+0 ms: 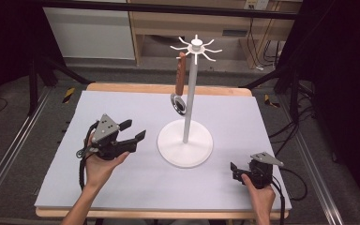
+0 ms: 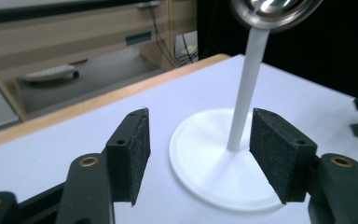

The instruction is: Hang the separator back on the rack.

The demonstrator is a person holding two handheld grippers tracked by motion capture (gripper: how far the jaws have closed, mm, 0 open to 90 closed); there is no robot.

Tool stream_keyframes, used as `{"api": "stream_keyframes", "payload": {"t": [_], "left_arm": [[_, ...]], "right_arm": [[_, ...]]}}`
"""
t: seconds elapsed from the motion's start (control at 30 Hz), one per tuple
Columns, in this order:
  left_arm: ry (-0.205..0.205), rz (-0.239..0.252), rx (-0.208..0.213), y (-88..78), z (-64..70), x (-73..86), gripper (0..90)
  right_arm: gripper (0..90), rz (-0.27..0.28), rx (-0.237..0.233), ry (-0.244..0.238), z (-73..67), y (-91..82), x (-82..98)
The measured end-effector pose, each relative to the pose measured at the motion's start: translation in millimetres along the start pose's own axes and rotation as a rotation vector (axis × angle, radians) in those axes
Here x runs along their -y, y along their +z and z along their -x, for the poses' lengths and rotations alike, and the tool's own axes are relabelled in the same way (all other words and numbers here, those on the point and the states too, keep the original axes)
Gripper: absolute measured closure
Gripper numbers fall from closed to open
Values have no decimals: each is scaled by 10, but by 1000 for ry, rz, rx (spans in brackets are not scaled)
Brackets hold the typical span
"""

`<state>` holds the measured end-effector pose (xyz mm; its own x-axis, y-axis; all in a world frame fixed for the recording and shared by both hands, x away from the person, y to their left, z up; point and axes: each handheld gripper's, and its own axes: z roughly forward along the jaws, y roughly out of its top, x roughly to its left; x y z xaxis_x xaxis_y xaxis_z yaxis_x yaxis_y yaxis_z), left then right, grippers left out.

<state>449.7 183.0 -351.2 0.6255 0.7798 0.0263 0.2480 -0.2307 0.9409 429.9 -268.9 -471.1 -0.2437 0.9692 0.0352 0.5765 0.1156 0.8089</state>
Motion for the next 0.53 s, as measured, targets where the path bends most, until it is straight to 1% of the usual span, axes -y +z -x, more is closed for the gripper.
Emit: {"api": "stream_keyframes", "payload": {"t": [0.03,0.1,0.2,0.23,0.27,0.33,0.47,0.53], "left_arm": [[-5,-10,-5,0,-27,54,377],[-14,-31,-19,-6,-86,158,376],[-37,-57,-35,-25,-177,316,376],[-37,-57,-35,-25,-177,316,376],[-55,-75,-54,-45,-248,447,375],[-70,-93,-64,-59,-302,563,374],[-97,-160,-113,-92,-453,842,374],[-114,-180,-135,-115,-519,939,372]], "right_arm": [[70,3,6,-3,5,0,2],[70,4,1,7,16,-6,8],[70,4,7,8,31,-9,16],[70,4,7,8,31,-9,16],[69,3,6,13,34,-17,16],[70,5,8,13,40,-18,18],[70,-2,9,19,53,-22,25],[70,-9,15,19,67,-21,26]]}}
